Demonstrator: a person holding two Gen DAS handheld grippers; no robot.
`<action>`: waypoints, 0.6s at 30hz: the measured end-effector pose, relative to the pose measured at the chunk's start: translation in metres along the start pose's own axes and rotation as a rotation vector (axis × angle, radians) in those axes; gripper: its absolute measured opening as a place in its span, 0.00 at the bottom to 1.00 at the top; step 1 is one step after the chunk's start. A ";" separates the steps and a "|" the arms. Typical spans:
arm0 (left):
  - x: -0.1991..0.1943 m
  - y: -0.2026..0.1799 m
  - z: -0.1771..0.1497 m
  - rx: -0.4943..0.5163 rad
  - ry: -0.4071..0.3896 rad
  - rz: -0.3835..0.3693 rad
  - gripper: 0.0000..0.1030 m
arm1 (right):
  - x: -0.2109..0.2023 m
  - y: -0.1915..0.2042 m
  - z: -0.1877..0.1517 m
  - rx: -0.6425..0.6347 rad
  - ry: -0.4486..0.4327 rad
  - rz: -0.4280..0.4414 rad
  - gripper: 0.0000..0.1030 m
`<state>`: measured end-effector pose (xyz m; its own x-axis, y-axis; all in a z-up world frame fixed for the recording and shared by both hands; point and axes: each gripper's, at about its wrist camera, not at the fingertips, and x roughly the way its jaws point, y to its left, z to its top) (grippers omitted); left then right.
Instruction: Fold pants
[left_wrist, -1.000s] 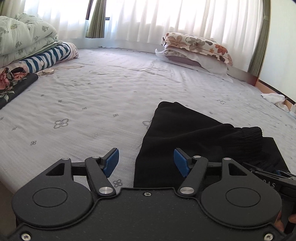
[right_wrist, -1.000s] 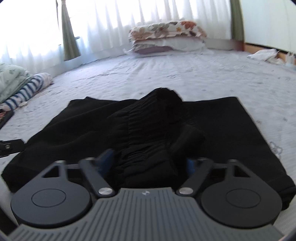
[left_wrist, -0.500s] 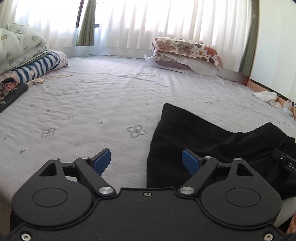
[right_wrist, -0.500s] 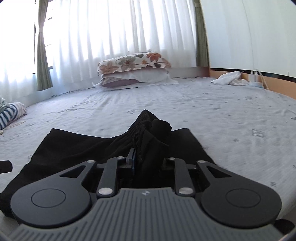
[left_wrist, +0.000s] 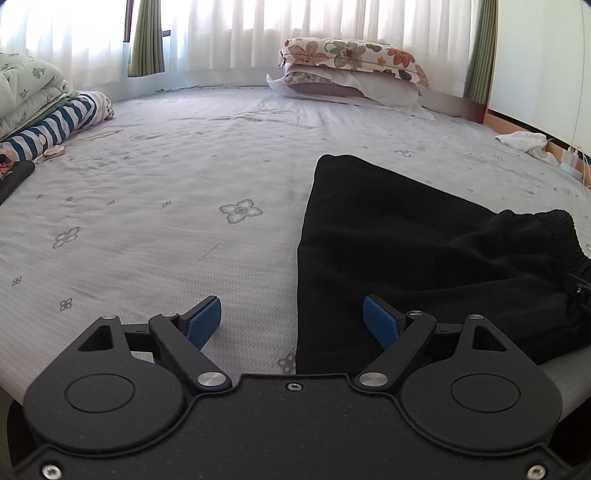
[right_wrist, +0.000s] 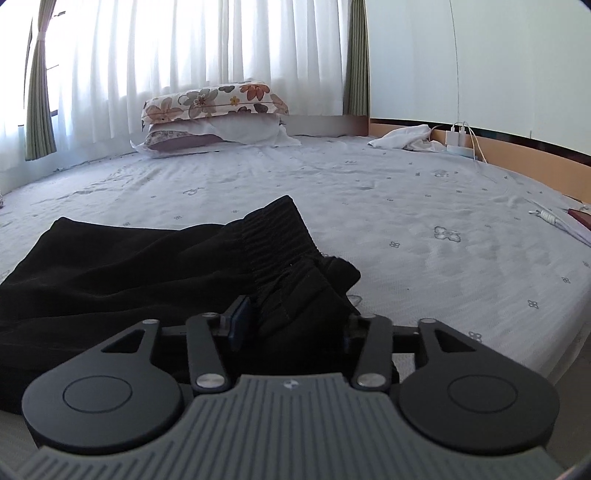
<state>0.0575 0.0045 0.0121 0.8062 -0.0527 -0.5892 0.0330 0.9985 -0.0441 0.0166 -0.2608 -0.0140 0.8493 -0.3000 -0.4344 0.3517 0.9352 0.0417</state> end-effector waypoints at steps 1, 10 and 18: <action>0.000 0.001 -0.001 0.003 0.003 0.001 0.81 | -0.003 -0.002 0.001 0.009 -0.003 -0.005 0.71; -0.002 0.004 -0.005 0.010 0.000 0.012 0.81 | -0.040 0.012 0.015 -0.064 -0.113 0.014 0.87; -0.003 0.006 -0.006 0.002 -0.001 0.010 0.82 | -0.033 0.050 0.007 -0.163 -0.080 0.136 0.88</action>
<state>0.0517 0.0110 0.0084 0.8070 -0.0425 -0.5890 0.0261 0.9990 -0.0363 0.0086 -0.2057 0.0093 0.9151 -0.1773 -0.3621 0.1693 0.9841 -0.0541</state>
